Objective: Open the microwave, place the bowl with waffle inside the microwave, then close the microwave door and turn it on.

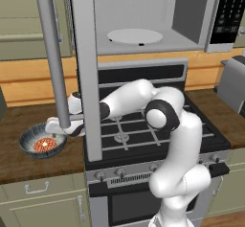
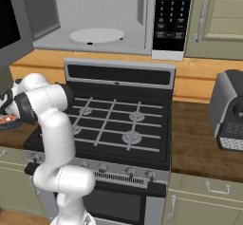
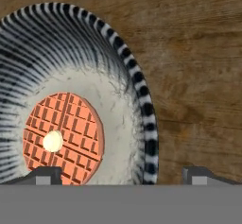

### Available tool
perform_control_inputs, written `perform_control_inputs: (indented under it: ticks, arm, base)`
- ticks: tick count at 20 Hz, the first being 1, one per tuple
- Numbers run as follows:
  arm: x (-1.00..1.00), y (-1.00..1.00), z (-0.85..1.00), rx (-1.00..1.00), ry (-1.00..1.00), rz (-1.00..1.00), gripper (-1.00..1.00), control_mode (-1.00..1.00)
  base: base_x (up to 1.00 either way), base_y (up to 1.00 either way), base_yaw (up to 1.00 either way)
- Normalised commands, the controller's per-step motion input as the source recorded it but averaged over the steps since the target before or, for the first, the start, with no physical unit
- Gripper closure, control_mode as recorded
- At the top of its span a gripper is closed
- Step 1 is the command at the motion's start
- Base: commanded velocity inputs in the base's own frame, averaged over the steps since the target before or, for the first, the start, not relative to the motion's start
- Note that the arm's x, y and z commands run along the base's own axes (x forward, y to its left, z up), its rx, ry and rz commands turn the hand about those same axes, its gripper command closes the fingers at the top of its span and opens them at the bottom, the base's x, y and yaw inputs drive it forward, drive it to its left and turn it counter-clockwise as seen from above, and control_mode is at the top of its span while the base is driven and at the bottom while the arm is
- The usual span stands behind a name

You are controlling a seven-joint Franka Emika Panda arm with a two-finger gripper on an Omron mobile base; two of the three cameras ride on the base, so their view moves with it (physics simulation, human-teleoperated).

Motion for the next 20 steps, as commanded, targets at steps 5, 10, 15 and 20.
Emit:
perform_control_inputs:
  ticks: [5,10,15,20]
  arm:
    - [0.13,0.10,-0.29,-0.01,0.01,0.00,-1.00,-1.00]
    - [0.03,0.00,-0.24,-0.04,0.00,-0.01,-1.00,-1.00]
    - [0.00,0.00,-0.12,-0.04,0.00,0.00,-1.00,-1.00]
    - [0.00,0.00,0.00,0.00,0.00,0.00,-1.00,-1.00]
  base:
    - [0.00,0.00,0.00]
    - [0.00,0.00,0.00]
    - [0.00,0.00,0.00]
    - [0.00,0.00,0.00]
